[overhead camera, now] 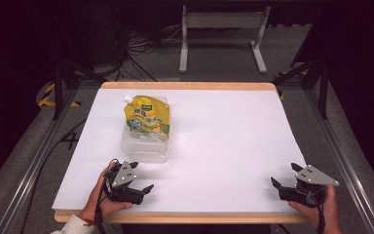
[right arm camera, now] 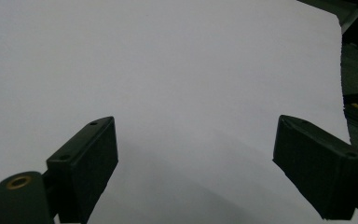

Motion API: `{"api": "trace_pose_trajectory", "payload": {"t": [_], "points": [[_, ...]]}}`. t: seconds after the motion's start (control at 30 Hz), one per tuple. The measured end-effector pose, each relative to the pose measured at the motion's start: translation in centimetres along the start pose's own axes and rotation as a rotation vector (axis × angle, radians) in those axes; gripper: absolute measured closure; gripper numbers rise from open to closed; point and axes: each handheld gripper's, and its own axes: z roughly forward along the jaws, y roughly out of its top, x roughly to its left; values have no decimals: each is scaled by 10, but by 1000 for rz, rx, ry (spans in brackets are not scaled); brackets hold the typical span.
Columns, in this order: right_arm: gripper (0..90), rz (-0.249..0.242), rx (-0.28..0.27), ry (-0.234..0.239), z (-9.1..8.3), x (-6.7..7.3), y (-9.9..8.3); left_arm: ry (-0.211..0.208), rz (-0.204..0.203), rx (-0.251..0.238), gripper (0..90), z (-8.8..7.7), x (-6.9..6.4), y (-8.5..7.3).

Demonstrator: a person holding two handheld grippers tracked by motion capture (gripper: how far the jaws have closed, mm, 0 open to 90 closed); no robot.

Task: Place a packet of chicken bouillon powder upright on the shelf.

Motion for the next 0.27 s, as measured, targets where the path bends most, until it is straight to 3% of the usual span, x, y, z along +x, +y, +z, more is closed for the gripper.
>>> {"api": "trace_pose_trajectory", "payload": {"t": [0.27], "points": [[142,-7,4,-5,-2,1,-2,-3,5,11,98,2,0,2]]}}
